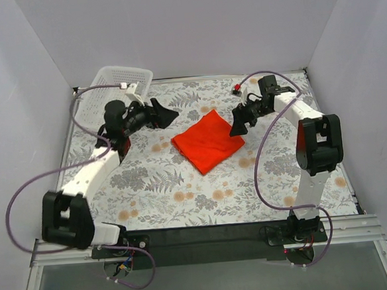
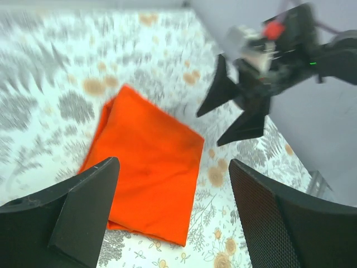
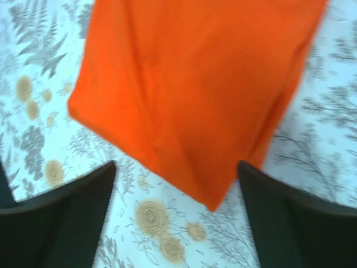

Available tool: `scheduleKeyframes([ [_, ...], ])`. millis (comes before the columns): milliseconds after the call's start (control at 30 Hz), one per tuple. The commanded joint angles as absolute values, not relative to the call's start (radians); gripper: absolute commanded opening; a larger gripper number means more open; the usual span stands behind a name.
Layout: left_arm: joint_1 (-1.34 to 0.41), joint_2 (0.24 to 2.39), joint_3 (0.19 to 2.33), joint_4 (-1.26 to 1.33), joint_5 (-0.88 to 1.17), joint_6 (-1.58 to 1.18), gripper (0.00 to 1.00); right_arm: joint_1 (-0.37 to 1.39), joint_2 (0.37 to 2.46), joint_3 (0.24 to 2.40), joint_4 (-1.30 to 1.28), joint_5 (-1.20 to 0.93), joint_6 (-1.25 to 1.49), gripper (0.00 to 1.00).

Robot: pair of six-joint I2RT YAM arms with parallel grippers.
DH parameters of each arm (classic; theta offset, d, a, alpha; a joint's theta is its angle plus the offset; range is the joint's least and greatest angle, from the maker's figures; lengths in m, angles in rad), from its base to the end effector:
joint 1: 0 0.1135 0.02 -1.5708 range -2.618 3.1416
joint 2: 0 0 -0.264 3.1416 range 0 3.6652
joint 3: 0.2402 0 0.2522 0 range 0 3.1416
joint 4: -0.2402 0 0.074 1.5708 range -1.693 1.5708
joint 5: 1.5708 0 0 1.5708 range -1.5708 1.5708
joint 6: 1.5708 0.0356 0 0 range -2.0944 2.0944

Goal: Fold and stack the t-shirts
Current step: Neatly place the folded tshirt to the corner

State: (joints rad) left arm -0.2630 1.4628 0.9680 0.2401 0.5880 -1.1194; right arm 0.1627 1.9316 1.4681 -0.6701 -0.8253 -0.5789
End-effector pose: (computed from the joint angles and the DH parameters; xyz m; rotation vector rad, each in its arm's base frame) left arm 0.3192 -0.1064 0.2863 -0.4057 2.0191 -1.4559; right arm 0.3912 0.0907 0.2157 -1.0888 2.1555 0.9192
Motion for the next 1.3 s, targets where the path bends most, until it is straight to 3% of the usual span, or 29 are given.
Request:
scheduleKeyframes([
  [0,-0.255,1.205,0.872,0.163,0.438,-0.980,0.75,0.153,1.974,1.529,-0.609,-0.663,-0.499,0.87],
  [33,-0.255,1.156,0.821,0.143,0.399,-0.967,0.76,0.155,2.014,1.545,-0.588,-0.635,-0.483,0.96],
  [67,-0.252,1.050,0.789,0.112,0.388,-0.959,0.76,0.155,2.040,1.571,-0.589,-0.634,-0.467,0.98],
  [233,-0.249,0.800,0.637,0.009,0.357,-0.939,0.77,0.158,2.190,1.722,-0.598,-0.623,-0.436,0.98],
  [433,-0.250,0.628,0.539,-0.094,0.354,-0.957,0.77,0.193,2.217,1.720,-0.604,-0.679,-0.431,0.91],
  [667,-0.250,0.578,0.526,-0.123,0.353,-0.965,0.77,0.245,2.217,1.618,-0.601,-0.706,-0.411,0.81],
  [833,-0.250,0.578,0.528,-0.123,0.356,-0.963,0.77,0.235,2.229,1.627,-0.600,-0.669,-0.376,0.61],
  [1100,-0.250,0.565,0.528,-0.137,0.348,-0.960,0.77,0.183,2.226,1.664,-0.601,-0.670,-0.371,0.08],
  [1167,-0.250,0.566,0.531,-0.137,0.350,-0.959,0.77,0.149,2.217,1.664,-0.601,-0.680,-0.373,0.01],
  [1267,-0.250,0.572,0.529,-0.135,0.353,-0.957,0.77,0.094,2.201,1.670,-0.601,-0.680,-0.379,0.01],
])
